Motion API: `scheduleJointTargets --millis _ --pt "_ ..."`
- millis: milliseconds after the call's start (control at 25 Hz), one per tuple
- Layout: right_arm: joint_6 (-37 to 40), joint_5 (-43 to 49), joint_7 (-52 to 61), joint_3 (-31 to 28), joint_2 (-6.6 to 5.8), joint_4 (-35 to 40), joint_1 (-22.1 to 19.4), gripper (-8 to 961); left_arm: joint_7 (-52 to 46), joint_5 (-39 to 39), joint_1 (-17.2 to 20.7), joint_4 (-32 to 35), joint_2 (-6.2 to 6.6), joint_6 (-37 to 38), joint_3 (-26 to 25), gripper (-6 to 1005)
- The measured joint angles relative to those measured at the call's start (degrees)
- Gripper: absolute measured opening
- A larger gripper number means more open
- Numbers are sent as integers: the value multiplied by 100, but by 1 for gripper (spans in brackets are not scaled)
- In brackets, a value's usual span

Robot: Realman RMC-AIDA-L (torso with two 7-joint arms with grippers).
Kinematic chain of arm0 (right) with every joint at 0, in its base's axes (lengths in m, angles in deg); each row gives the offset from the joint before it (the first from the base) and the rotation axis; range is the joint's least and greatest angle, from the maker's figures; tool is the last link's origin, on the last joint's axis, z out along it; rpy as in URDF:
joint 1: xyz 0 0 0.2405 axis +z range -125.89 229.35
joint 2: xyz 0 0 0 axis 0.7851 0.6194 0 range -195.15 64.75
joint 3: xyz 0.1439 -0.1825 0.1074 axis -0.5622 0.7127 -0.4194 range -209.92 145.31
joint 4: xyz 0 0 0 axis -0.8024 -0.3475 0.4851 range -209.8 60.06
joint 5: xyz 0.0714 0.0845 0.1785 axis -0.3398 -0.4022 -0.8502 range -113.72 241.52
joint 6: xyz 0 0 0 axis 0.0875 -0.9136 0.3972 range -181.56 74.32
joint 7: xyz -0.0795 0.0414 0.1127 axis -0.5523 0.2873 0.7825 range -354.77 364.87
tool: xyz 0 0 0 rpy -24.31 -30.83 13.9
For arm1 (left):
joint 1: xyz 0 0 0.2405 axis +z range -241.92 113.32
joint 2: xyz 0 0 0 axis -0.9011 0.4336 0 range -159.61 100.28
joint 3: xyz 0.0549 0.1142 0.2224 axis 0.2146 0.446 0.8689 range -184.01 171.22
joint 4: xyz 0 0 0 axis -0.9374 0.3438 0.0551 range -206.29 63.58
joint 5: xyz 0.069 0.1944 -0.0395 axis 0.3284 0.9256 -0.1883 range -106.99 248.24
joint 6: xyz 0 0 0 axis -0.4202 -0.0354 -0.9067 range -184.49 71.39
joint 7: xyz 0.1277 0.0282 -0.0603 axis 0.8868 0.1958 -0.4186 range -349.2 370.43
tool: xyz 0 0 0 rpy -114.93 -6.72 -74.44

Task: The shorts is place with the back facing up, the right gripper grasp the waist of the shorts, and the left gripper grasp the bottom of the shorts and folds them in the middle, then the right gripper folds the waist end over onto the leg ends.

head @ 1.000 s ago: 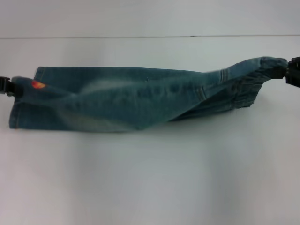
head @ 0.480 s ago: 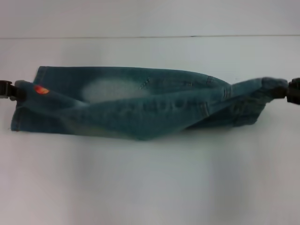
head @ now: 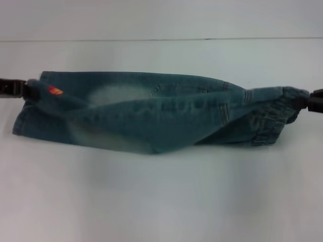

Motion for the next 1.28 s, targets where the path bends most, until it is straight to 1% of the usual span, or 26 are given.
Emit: scheduleJointTargets --millis 80,200,320,480,720,880,1080,1280 --pt "-137 40 10 10 -43 -107 61 56 -72 23 -50 -68 -12 -202 119 89" --pt "-371 193 10 20 -91 -242 187 57 -212 35 -110 -241 13 -526 329 89" --pt "-643 281 -28 106 -91 -336 264 58 -288 39 -136 -360 33 -741 449 88" --pt "-1090 291 -93 413 -67 -431 318 59 -409 46 -142 -464 44 -972 579 94" --pt "-1582 288 -288 811 45 -446 368 60 -477 49 -161 -493 18 -1041 585 104" --pt "-1738 291 -384 913 83 -448 425 61 -551 52 -183 -501 11 -1076 608 110" --pt "-1763 292 -427 977 82 -472 457 63 -658 55 -215 -503 27 -1064 642 118" --pt "-1790 292 -389 1012 0 -777 570 64 -755 176 -256 -503 36 -1062 642 126"
